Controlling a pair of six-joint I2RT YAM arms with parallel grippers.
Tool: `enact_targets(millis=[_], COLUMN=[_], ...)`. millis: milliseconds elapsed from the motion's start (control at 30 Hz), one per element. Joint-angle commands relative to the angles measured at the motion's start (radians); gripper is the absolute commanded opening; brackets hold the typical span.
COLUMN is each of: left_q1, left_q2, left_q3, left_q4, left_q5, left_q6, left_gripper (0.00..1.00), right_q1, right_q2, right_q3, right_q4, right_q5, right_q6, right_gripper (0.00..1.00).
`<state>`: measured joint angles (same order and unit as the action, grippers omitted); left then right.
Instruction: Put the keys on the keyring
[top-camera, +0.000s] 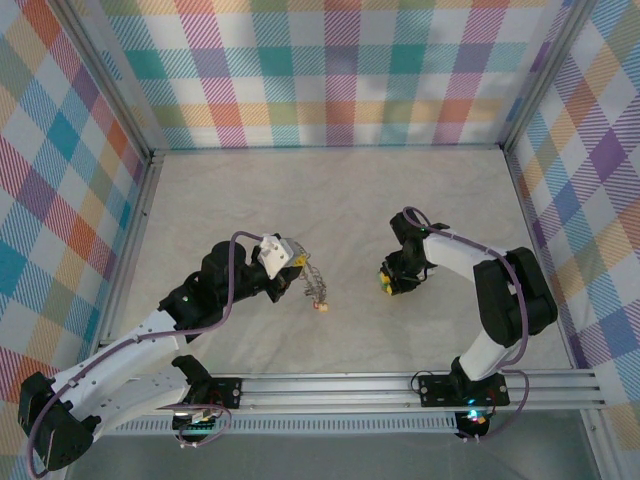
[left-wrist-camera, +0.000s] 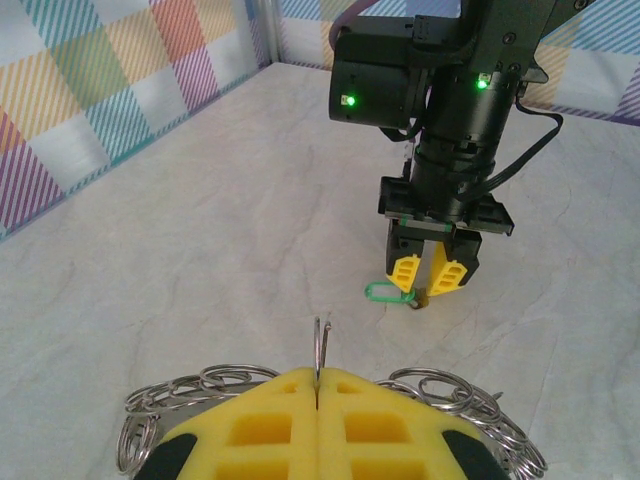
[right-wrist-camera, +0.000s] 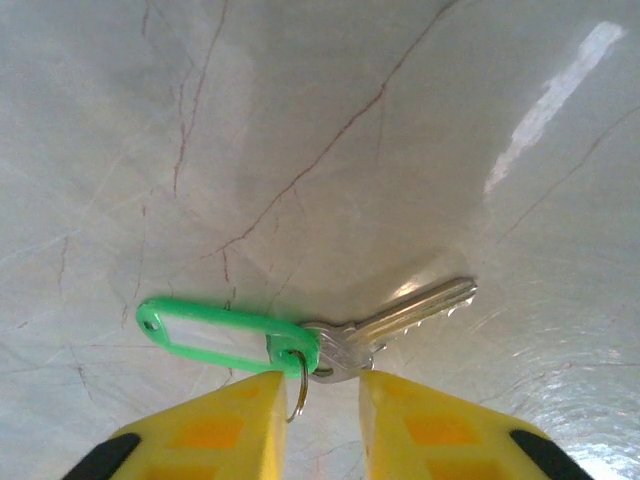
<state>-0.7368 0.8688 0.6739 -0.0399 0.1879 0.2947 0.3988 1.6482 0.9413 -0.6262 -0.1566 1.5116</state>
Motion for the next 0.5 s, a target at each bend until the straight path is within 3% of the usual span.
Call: enact_targets(millis=[0, 467], left_q1=[0.01, 0.012], left_q2=[-0.004, -0.02], left_q3=[0.015, 0.004], left_q4=[0.038, 0.026], left_q5=[-0.008, -0.007], left_q6=[-0.008, -0.012], left_gripper=[0.0, 0.0], right_q1=[-0.002, -0.003], right_q2=[0.016, 0.009], right_q3=[-0.009, -0.036], right_q4=[0.0, 0.043], right_q5=[-0.03, -0.05], right_q6=[0.024, 0.051], right_gripper=[0.31, 0.13])
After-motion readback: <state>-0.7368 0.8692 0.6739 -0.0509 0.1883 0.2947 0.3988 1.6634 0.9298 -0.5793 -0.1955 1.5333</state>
